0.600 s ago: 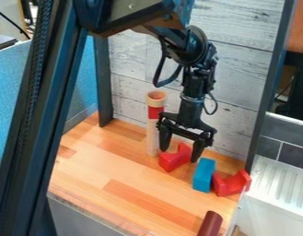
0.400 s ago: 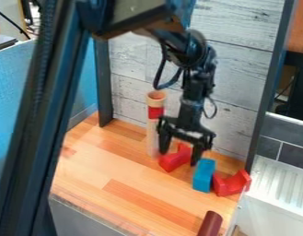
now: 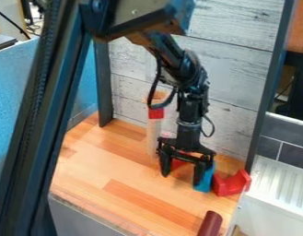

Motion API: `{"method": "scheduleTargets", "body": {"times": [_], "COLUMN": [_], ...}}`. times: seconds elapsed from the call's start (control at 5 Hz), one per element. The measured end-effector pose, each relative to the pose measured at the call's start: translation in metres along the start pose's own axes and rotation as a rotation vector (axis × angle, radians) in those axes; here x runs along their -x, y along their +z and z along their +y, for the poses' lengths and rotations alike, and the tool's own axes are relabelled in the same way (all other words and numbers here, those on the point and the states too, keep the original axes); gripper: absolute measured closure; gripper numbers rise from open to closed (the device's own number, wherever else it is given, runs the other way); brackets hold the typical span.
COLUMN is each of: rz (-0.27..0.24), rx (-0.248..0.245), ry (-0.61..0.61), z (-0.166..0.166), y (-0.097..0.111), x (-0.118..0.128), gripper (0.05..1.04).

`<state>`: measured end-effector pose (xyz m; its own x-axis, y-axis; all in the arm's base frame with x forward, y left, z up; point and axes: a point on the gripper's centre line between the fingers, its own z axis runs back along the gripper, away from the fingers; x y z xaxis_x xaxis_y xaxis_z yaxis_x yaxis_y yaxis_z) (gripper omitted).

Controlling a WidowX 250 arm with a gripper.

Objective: Put the blue rectangle block on top of the ring

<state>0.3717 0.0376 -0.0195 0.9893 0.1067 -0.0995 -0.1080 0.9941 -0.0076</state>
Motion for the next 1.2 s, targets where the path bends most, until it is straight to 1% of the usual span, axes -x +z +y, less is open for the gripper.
{"method": "scheduleTargets", "body": {"times": [0.2, 0.4, 0.6, 0.8, 1.0, 1.2], "rz": [-0.032, -0.078, -0.099, -0.112, -0.096, -0.088], "rx": [0.068, 0.131, 0.139, 0.141, 0.134, 0.109], "ry": [-0.019, -0.016, -0.005, -0.023, -0.020, -0.028], "z": [0.000, -0.005, -0.008, -0.017, -0.025, -0.035], "y": [0.014, 0.014, 0.017, 0.018, 0.010, 0.001], "x": [0.004, 0.001, -0.004, -0.006, -0.009, -0.016], "gripper": [0.083, 0.083, 0.083, 0.083, 0.083, 0.083]}}
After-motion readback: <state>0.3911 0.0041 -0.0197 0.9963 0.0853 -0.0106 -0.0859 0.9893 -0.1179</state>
